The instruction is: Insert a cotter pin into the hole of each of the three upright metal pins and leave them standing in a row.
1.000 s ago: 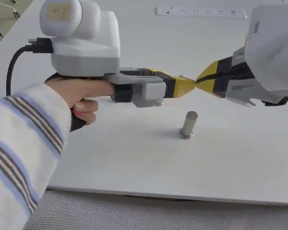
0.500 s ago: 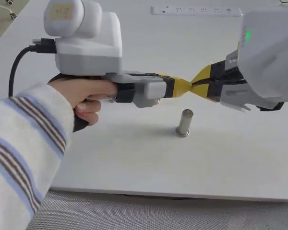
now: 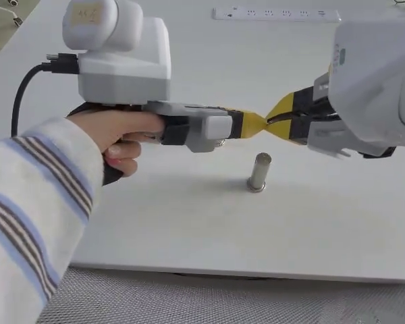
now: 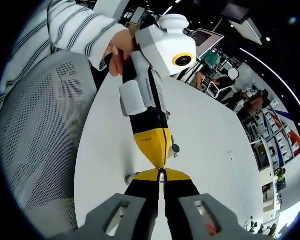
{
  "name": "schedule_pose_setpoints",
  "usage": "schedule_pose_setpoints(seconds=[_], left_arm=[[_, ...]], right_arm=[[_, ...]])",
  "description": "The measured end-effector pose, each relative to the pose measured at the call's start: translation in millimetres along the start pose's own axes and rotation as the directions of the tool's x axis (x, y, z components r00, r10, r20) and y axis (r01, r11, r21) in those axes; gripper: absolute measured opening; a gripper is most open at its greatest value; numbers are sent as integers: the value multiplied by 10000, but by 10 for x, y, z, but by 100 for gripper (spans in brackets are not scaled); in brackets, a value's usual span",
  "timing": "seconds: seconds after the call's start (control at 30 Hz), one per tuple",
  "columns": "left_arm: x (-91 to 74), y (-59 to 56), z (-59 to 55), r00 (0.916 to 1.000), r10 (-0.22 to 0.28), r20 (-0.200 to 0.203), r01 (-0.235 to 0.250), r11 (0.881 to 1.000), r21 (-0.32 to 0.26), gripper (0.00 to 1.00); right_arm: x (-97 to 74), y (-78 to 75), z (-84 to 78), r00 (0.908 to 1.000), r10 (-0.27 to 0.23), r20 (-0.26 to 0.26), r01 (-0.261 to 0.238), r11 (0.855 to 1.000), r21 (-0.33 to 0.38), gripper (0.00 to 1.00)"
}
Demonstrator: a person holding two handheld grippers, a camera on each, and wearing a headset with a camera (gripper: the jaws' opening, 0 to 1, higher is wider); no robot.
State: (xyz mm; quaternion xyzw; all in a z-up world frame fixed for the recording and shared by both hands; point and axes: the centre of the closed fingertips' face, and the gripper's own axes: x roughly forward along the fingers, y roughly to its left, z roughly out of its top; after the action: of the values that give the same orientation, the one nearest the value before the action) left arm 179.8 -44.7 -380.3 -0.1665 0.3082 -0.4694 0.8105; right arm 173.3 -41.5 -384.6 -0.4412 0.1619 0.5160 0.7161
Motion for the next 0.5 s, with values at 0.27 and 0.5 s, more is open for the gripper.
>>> schedule_pose_setpoints(seconds=[0.27, 0.5], left_arm=[[-22, 1, 16, 10000, 8, 25, -8, 9997, -256, 0], [-51, -8, 29, 9998, 147, 99, -146, 9998, -140, 0]], right_arm=[[-4, -16, 26, 9998, -138, 114, 140, 9999, -100, 0], [7, -35, 55, 9992, -165, 368, 179, 9991, -397, 0]])
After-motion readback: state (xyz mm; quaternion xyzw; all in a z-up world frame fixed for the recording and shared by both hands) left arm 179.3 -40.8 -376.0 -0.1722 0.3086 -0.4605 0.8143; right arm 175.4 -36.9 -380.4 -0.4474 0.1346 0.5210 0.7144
